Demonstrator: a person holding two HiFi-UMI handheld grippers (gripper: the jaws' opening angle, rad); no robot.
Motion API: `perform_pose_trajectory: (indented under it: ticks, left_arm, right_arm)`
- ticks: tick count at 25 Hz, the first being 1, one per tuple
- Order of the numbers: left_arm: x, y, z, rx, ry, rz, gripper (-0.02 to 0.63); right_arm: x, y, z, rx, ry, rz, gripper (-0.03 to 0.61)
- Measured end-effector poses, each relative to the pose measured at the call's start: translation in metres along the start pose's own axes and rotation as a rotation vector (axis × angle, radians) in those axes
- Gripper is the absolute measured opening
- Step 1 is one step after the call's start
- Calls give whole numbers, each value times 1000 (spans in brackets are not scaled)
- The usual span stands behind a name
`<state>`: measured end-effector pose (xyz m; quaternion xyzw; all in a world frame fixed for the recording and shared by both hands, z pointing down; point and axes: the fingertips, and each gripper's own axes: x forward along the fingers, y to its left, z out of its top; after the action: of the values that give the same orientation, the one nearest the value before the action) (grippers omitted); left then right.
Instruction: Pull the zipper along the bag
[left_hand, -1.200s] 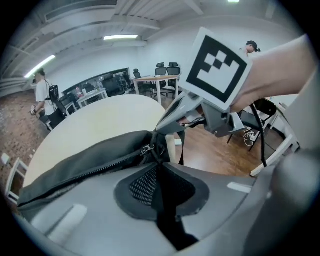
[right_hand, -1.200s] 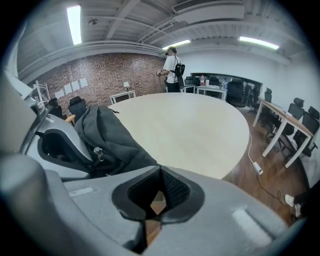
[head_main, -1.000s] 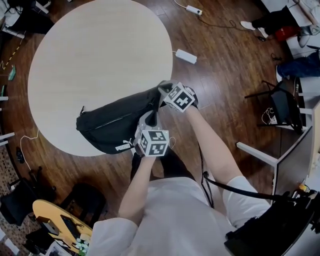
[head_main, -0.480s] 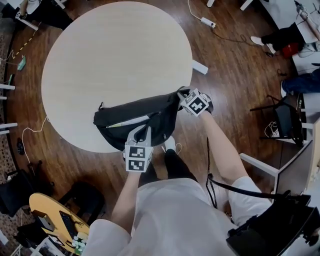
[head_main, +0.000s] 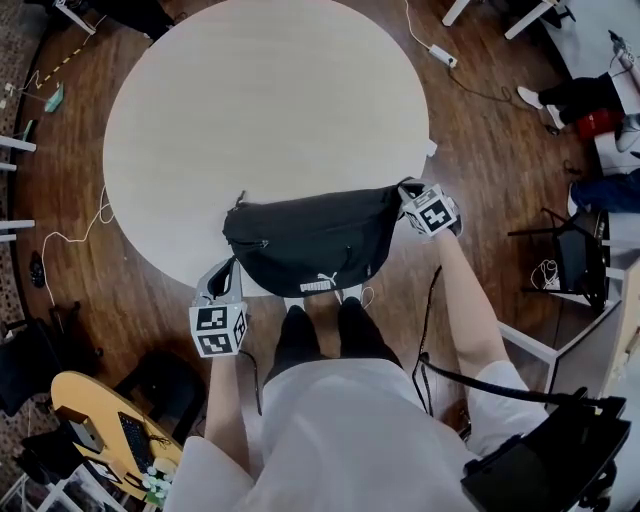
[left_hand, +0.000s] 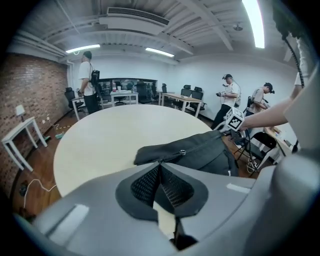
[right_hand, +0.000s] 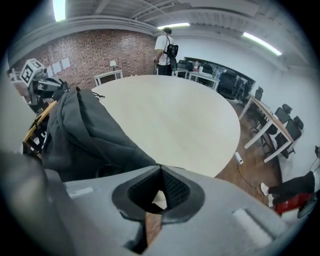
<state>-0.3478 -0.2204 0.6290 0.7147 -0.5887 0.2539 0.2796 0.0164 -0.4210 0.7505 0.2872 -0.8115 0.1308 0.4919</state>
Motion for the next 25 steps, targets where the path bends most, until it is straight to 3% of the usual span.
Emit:
perform_pose_trajectory:
  ticks: [3,5,8,14,17,19,21,23,25]
  left_arm:
    - [-2,63,-15,-46,12,102,20]
    - [11,90,-25,-35,36,134,18]
    - [40,114,-35,15,88,146,17]
    - [72,123,-48,4,145,113,17]
    - [66,110,-39,2,95,82,22]
    - [56,102,-31,-2,56,62,26]
    - [44,96,-23,-9,21,46,50]
    - [30,90,-12,-14,-24,38,100]
    - [14,84,3,-10,-84,37,92]
  right_arm:
    - [0,1,1,-6,25,-30,-12]
    - [0,-1,-1,1,41,-47,-12]
    - [-3,-3,-3,22,65,-79,-12]
    - [-2,-5,-3,64,85,-136,-14]
    - [-1,-7,-5,119,53,-144,-14]
    - [-8,-9,-4,223,-3,-143,-6]
    - [-26,-9,7,297,-95,-176,62]
    - [-48,-6,23,306,-175,-218,77]
    - [-71,4,40,273,-235,-249,76]
